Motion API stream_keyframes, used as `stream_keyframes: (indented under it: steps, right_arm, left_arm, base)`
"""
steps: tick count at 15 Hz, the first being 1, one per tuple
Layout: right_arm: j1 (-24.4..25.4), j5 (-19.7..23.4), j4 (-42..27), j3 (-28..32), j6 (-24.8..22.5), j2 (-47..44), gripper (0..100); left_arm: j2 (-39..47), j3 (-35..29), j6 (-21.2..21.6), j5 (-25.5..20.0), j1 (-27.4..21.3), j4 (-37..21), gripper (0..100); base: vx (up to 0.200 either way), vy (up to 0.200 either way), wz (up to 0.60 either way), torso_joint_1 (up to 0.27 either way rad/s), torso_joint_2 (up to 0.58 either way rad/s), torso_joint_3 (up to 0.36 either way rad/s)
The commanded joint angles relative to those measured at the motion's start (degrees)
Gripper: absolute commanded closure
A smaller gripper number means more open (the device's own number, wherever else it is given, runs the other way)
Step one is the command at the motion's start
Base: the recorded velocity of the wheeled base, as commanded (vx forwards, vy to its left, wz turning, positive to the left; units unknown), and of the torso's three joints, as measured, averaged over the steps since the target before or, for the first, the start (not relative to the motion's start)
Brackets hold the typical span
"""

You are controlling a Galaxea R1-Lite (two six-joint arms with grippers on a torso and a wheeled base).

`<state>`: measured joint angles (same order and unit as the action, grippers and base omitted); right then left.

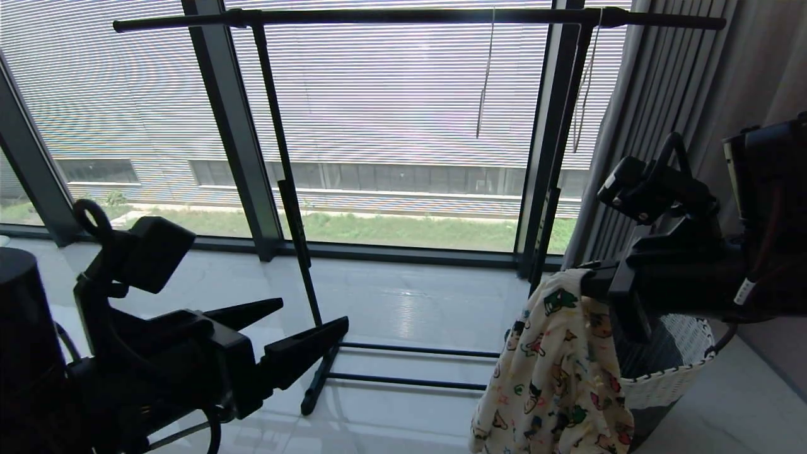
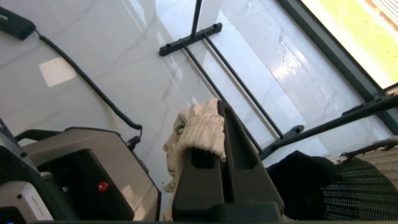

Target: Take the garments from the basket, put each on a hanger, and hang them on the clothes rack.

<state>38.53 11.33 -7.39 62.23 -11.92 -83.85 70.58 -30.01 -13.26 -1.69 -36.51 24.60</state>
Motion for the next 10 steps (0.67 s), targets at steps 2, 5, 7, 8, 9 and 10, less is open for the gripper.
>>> stream_keyframes:
  steps: [2, 5, 7, 8, 9, 10]
  right_arm:
    - [1.3, 0.0, 2.4, 2.8, 1.0, -6.2, 100]
    - [1.3, 0.0, 3.8, 4.1, 1.4, -8.2, 100]
    - [1.3, 0.0, 3.9, 5.3, 2.4, -8.9, 100]
    - [1.4, 0.0, 3.9, 5.4, 2.4, -8.9, 100]
    - [1.4, 0.0, 3.9, 5.4, 2.4, -8.9, 100]
    - [1.4, 0.0, 3.9, 5.4, 2.4, -8.8, 100]
  left_arm:
    - [19.6, -10.5, -5.7, 1.2, -11.1, 2.7, 0]
    - [24.3, -13.5, -7.0, 1.3, -15.2, 2.8, 0]
    - [29.0, -14.9, -7.1, 1.4, -17.7, 3.1, 0]
    - [31.5, -15.7, -7.3, 2.7, -17.7, 5.1, 0]
    - [34.1, -16.3, -7.3, 4.3, -17.7, 7.8, 0]
    - [35.9, -16.7, -7.4, 5.7, -17.7, 10.2, 0]
  base:
    - [0.0, 0.0, 0.0, 0.0, 0.0, 0.0]
    - [0.0, 0.0, 0.0, 0.0, 0.0, 0.0]
    - [0.0, 0.0, 0.0, 0.0, 0.0, 0.0]
    - [0.0, 0.0, 0.0, 0.0, 0.0, 0.0]
    - [0.0, 0.0, 0.0, 0.0, 0.0, 0.0]
    - [0.0, 0.0, 0.0, 0.0, 0.0, 0.0]
